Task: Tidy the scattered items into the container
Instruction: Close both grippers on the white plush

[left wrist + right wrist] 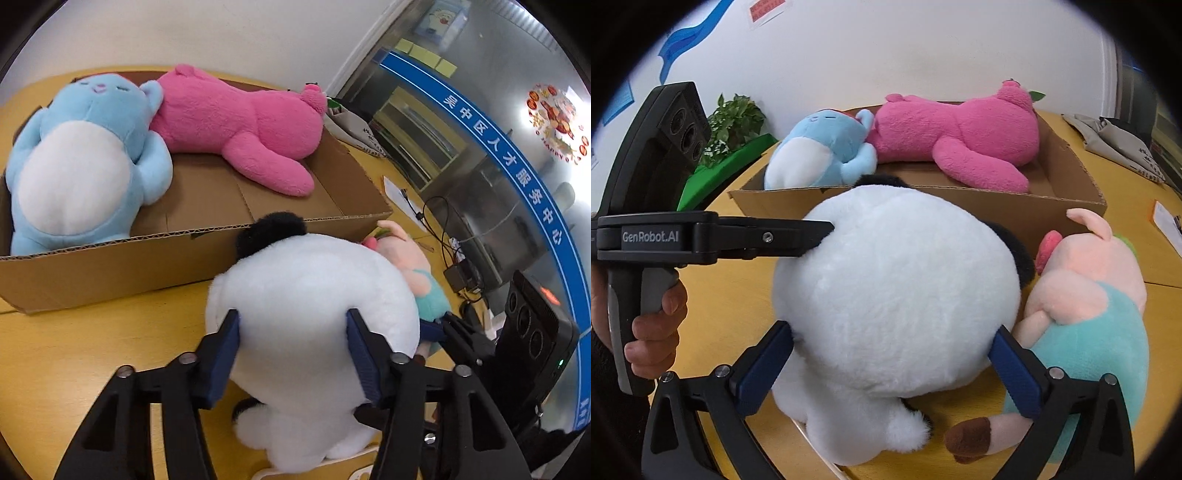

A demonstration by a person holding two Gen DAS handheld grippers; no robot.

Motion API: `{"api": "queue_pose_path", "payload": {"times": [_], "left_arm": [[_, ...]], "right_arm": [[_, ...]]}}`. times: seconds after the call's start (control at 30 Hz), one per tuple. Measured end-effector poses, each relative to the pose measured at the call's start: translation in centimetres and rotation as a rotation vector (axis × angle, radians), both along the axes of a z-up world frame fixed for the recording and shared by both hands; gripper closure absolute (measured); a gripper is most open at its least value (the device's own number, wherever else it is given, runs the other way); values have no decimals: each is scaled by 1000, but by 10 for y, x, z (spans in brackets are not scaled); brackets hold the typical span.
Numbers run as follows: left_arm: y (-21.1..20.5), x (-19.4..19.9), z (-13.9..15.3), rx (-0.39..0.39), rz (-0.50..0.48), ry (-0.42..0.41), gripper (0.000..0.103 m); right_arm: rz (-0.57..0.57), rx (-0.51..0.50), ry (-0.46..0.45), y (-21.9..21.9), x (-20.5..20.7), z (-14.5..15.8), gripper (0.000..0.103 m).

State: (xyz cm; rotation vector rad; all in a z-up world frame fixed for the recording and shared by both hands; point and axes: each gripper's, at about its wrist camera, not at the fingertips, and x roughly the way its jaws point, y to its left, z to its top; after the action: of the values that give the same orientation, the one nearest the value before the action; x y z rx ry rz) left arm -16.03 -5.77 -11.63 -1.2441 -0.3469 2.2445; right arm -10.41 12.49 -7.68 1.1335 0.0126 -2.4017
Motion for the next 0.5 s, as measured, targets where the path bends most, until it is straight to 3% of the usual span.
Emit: {"api": "queue_pose_path", "payload": {"times": [0.13, 0.2, 0.27, 0.33, 0.43, 0.5], "left_arm": [[-16, 24, 10, -41, 22, 19, 57], [-27, 34, 13, -56, 41, 34, 49], [-40, 38, 14, -49, 70, 39, 13], [-55, 35, 11, -19, 122, 45, 2], [-61, 25, -2, 39, 125, -4, 1], [-51, 17, -16, 21, 95, -42, 1]], "right_arm": [[80, -107, 2, -2, 5, 9, 2], [123, -145, 6, -6, 6, 12, 2], [133, -160, 18, -7, 4, 13, 2], [113, -189, 8, -3, -3, 13, 2], [71, -244, -21, 15, -18, 13, 2], [58, -258, -49, 24, -30, 12, 4]]}}
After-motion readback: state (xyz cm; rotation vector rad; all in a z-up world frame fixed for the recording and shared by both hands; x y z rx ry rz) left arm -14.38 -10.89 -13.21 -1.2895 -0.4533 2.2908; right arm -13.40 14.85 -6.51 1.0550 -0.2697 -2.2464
